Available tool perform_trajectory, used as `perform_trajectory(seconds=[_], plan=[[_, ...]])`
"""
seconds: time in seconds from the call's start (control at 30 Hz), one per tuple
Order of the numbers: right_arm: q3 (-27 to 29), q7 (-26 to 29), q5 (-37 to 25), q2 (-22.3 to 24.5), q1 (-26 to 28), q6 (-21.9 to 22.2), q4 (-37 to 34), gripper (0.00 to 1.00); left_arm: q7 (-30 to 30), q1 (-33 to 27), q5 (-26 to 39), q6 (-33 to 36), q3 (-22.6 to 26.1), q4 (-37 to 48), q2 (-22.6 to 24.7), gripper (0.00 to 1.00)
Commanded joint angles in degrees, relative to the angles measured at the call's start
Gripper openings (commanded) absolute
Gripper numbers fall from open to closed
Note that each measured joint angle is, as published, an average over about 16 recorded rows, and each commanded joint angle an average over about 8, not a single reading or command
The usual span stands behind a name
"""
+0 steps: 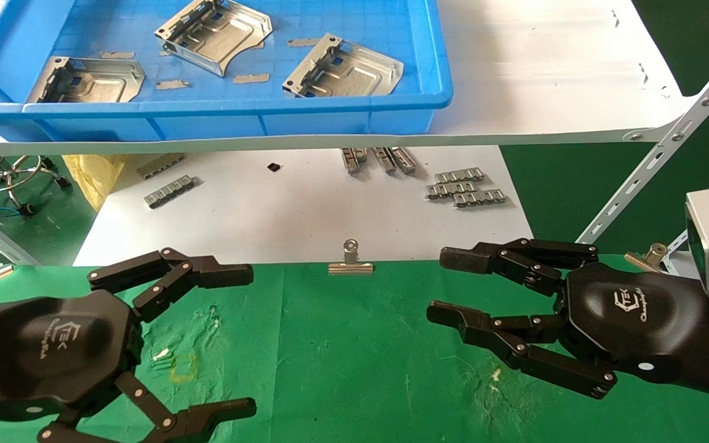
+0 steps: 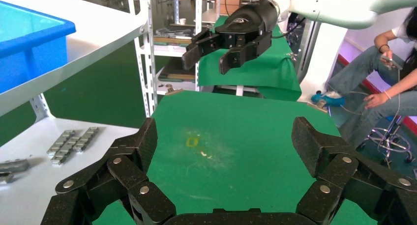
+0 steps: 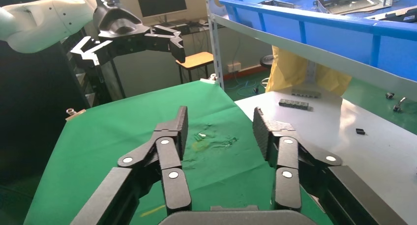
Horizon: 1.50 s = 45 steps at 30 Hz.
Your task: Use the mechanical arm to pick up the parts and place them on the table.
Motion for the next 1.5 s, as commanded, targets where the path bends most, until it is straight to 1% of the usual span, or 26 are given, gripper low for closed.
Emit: perform_trajectory(seconds=[0.03,0.47,0.73,1.5], plan=[[0.0,0.0,0.0,0.0,0.0,0.0,0.0,1.0,0.0,0.0,0.0,0.0,0.0,0.0,0.0,1.0],[0.0,0.0,0.0,0.0,0.0,0.0,0.0,1.0,0.0,0.0,0.0,0.0,0.0,0.0,0.0,1.0],[0.0,0.0,0.0,0.0,0.0,0.0,0.0,0.01,0.0,0.0,0.0,0.0,0.0,0.0,0.0,1.0],[0.0,0.0,0.0,0.0,0.0,0.0,0.0,0.0,0.0,0.0,0.0,0.0,0.0,0.0,0.0,1.0]])
